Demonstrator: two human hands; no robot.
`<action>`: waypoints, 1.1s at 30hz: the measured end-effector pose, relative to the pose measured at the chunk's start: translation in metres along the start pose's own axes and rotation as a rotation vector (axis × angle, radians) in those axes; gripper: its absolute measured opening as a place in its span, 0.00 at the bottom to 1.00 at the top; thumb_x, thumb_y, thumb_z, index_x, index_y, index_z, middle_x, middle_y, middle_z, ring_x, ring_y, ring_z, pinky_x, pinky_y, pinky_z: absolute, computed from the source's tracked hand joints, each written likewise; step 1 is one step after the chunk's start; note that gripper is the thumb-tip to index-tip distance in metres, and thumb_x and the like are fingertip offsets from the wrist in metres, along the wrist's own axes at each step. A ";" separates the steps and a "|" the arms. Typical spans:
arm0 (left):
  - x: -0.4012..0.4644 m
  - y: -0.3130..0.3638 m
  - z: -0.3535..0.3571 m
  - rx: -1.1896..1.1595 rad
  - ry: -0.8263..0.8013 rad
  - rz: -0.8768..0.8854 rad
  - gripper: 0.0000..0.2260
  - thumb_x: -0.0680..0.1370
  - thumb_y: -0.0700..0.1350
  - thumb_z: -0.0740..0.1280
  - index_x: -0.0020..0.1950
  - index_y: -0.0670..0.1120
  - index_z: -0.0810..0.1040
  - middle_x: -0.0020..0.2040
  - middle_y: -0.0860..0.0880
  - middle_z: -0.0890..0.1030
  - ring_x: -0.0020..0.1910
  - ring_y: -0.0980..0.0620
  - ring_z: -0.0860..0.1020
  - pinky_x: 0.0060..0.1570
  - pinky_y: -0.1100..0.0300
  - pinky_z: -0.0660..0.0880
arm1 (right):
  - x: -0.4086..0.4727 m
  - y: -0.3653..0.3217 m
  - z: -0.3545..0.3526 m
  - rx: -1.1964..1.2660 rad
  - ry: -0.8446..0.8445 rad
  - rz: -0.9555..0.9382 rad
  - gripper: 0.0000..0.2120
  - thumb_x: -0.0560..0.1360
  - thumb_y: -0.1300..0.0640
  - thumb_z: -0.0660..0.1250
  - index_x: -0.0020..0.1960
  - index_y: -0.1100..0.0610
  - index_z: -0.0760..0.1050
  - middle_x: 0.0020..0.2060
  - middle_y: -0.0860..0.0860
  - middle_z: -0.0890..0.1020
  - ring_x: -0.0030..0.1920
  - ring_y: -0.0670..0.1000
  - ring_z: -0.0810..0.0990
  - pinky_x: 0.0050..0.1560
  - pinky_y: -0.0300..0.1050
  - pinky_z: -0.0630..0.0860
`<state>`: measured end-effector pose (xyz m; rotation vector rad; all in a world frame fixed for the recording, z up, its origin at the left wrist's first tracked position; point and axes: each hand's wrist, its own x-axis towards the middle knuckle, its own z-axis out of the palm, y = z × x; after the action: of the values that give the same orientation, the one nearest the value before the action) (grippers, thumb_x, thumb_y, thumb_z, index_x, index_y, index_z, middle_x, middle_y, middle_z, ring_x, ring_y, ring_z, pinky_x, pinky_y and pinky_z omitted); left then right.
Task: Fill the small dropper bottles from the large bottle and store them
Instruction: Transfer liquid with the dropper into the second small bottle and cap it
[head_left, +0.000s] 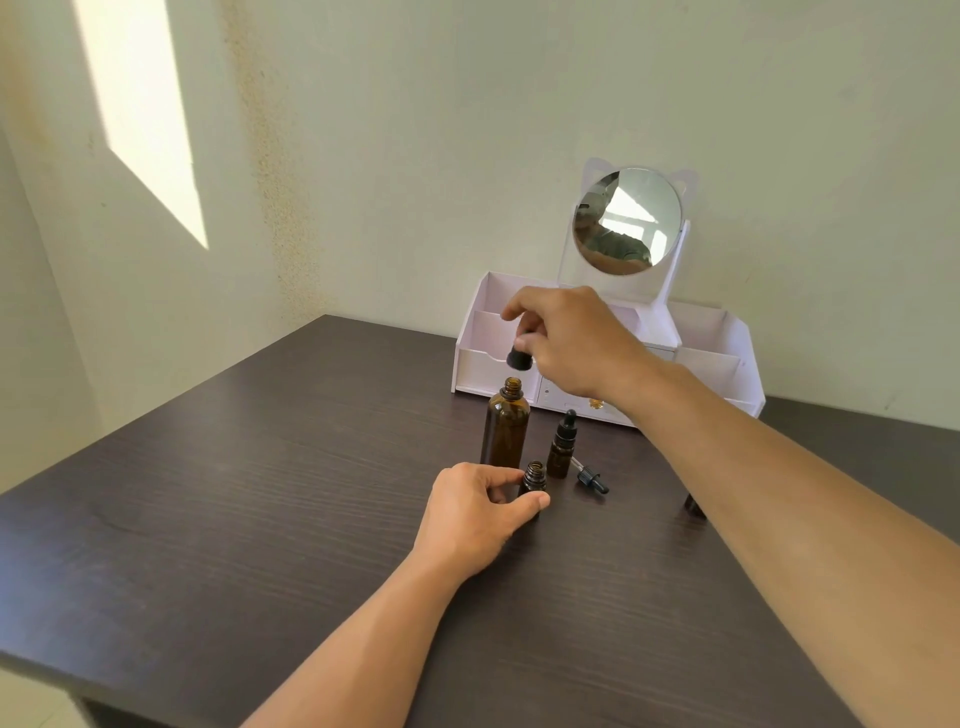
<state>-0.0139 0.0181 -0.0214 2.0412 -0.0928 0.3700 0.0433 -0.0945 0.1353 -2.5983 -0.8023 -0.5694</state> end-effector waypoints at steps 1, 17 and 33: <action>0.000 0.000 0.000 -0.001 0.003 0.002 0.24 0.72 0.57 0.73 0.66 0.50 0.78 0.31 0.56 0.76 0.32 0.60 0.75 0.38 0.72 0.72 | 0.000 0.001 0.004 0.000 -0.024 0.009 0.14 0.76 0.63 0.65 0.61 0.54 0.75 0.46 0.51 0.82 0.47 0.51 0.79 0.53 0.50 0.77; 0.002 -0.002 0.001 -0.008 0.020 0.011 0.24 0.71 0.58 0.74 0.64 0.49 0.79 0.32 0.56 0.77 0.33 0.60 0.76 0.39 0.69 0.74 | -0.059 0.044 0.018 0.090 0.150 0.277 0.10 0.71 0.56 0.73 0.51 0.53 0.76 0.37 0.43 0.78 0.40 0.48 0.78 0.48 0.45 0.76; 0.001 0.000 0.000 0.014 -0.004 0.007 0.24 0.72 0.56 0.73 0.65 0.49 0.79 0.28 0.57 0.74 0.29 0.62 0.74 0.41 0.73 0.73 | -0.105 0.069 0.040 -0.068 -0.043 0.566 0.08 0.71 0.56 0.70 0.49 0.50 0.76 0.43 0.49 0.82 0.48 0.55 0.79 0.48 0.49 0.77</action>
<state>-0.0130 0.0184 -0.0215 2.0565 -0.1006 0.3716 0.0154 -0.1776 0.0360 -2.7275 -0.0354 -0.3734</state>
